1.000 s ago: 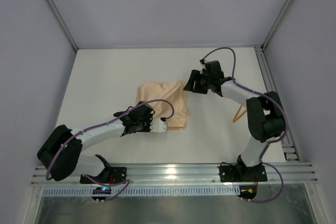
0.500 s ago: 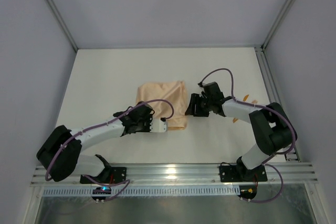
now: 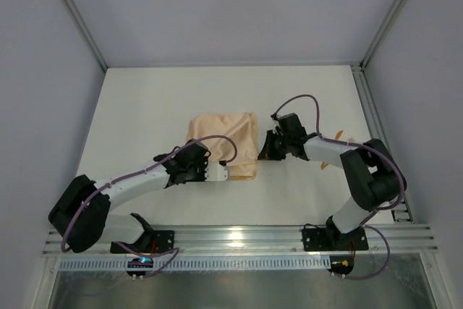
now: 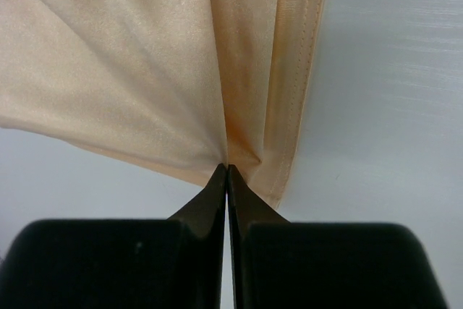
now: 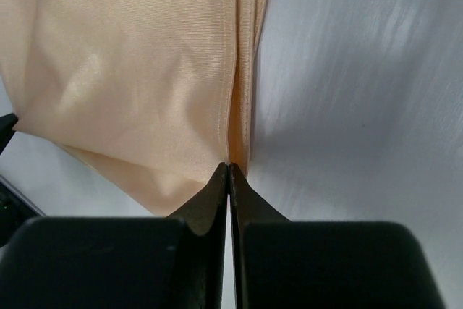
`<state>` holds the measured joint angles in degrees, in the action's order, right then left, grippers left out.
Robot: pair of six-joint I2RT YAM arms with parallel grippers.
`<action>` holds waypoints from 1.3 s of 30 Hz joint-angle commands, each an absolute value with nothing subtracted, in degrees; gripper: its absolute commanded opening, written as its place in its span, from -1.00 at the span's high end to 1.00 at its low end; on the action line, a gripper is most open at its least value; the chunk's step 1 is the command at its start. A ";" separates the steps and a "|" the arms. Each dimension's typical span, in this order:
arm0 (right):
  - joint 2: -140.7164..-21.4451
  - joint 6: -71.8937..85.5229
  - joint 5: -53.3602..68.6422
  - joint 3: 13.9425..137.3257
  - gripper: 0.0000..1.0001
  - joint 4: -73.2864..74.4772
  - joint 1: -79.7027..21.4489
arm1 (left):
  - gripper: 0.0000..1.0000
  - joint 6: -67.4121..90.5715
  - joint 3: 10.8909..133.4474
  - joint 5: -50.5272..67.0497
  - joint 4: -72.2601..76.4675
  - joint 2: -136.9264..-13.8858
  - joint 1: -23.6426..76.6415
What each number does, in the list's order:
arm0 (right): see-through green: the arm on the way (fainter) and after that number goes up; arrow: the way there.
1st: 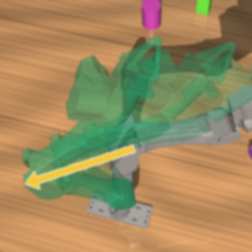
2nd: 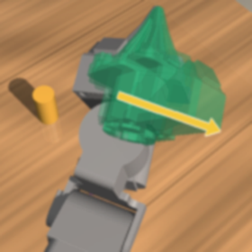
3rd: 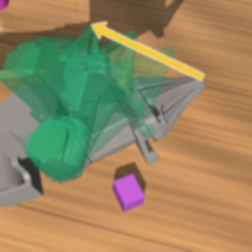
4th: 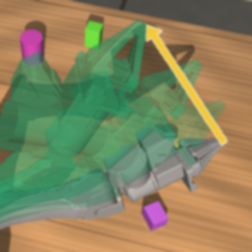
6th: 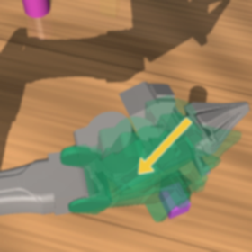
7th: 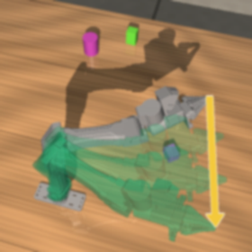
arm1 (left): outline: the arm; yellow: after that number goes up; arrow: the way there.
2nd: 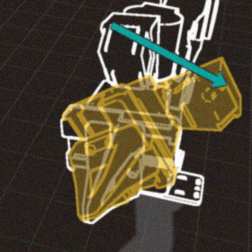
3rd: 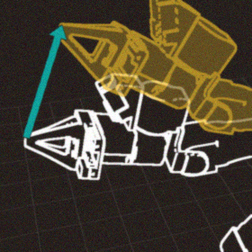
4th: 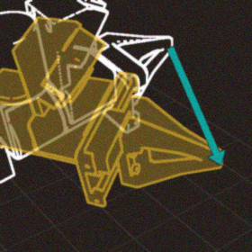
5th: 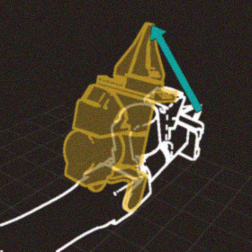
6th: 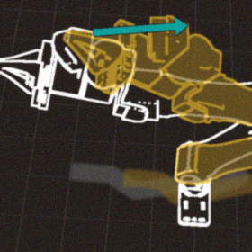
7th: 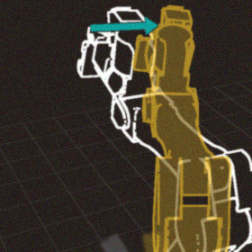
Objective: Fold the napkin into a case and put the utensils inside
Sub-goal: Move the lower triangle-folded napkin to the center of the board, then rotate the lower triangle-folded napkin at the center of the board.
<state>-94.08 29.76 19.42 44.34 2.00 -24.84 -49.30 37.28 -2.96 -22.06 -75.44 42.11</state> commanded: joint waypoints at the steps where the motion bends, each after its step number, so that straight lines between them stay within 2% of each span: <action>1: -86.68 28.74 20.04 44.56 0.94 3.33 -26.27 | 1.00 -47.03 39.71 -2.38 -22.93 -73.48 39.65; 8: -78.84 33.12 21.97 39.47 0.94 3.08 -32.78 | 1.00 -44.56 41.57 -2.20 -25.66 -72.42 38.41; 13: -81.03 38.74 21.62 33.06 0.94 -4.82 -37.43 | 1.00 -44.38 39.82 -2.29 -25.31 -72.25 37.10; 22: -84.90 40.78 22.32 26.72 0.94 -11.95 -38.23 | 1.00 -51.83 34.90 -3.78 -21.98 -72.25 34.02; 25: -84.29 40.08 23.38 26.98 0.78 -11.69 -39.20 | 1.00 -55.79 33.49 -3.43 -18.81 -72.59 32.35; 28: -81.48 38.59 22.85 27.33 0.32 -9.32 -39.29 | 1.00 -57.65 33.14 -2.82 -18.46 -72.69 31.99; 29: -80.34 37.89 22.50 27.86 0.09 -7.05 -39.29 | 1.00 -58.53 32.87 -2.73 -18.54 -72.60 31.99; 30: -77.72 36.40 22.06 28.47 -0.01 -5.55 -39.29 | 1.00 -58.80 32.78 -2.64 -18.54 -72.51 31.99; 33: -73.58 32.45 19.78 32.42 -0.24 2.43 -37.37 | 1.00 -60.29 32.26 -3.07 -17.06 -72.25 31.91; 36: -70.23 28.24 19.60 36.64 -0.33 7.46 -30.54 | 1.00 -62.39 32.17 -2.81 -15.30 -72.07 31.29; 39: -73.81 23.49 18.72 43.13 -0.39 10.19 -25.76 | 1.00 -65.64 31.64 -2.20 -14.24 -72.33 30.50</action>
